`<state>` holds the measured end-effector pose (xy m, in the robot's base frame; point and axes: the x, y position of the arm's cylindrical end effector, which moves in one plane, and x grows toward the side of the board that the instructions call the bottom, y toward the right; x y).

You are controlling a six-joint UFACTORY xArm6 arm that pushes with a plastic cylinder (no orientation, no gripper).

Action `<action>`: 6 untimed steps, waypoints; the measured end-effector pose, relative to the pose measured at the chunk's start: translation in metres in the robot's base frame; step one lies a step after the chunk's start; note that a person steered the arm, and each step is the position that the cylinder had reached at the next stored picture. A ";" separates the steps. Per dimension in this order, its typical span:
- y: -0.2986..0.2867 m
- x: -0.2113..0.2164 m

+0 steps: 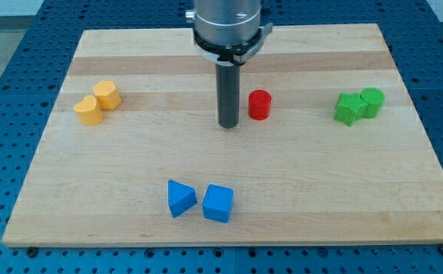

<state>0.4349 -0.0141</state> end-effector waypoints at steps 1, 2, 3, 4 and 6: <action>-0.016 0.000; -0.016 0.000; 0.003 0.011; 0.036 0.029; 0.085 0.014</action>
<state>0.4486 0.0709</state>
